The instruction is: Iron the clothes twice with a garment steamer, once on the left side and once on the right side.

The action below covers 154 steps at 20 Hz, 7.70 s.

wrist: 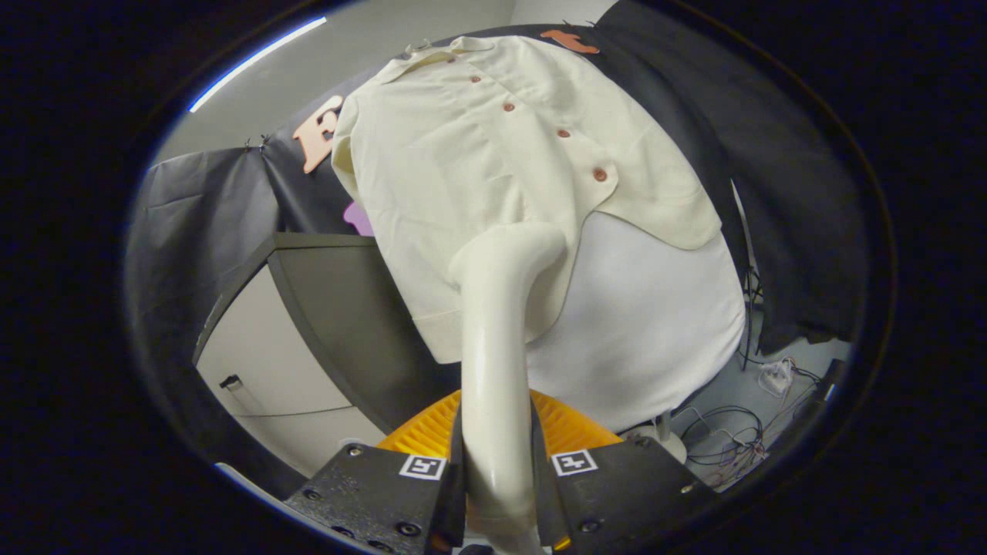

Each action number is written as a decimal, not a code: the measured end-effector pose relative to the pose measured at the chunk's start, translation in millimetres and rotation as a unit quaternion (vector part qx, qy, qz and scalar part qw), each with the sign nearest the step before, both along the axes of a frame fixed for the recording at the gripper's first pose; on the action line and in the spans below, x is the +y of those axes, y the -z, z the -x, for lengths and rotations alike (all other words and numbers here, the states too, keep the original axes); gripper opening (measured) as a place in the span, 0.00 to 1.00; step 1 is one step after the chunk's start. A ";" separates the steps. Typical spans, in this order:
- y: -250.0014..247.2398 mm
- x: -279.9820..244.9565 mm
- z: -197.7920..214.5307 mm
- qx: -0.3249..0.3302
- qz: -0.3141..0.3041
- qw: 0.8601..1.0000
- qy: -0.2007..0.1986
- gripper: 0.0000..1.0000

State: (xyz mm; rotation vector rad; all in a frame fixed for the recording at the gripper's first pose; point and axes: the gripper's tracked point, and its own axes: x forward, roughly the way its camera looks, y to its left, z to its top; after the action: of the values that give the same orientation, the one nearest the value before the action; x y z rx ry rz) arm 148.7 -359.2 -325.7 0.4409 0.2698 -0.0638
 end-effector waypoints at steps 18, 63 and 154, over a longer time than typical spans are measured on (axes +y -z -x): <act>-204.6 -34.7 13.0 -0.136 0.057 0.989 0.002 0.34; -122.7 -181.2 -77.2 -0.085 -0.032 0.991 0.094 0.35; -321.4 391.9 162.5 -0.167 0.200 0.965 0.016 0.34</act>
State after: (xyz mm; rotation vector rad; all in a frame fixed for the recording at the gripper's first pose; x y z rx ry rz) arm -13.8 32.7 -4.3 0.0496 -0.0847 -0.0715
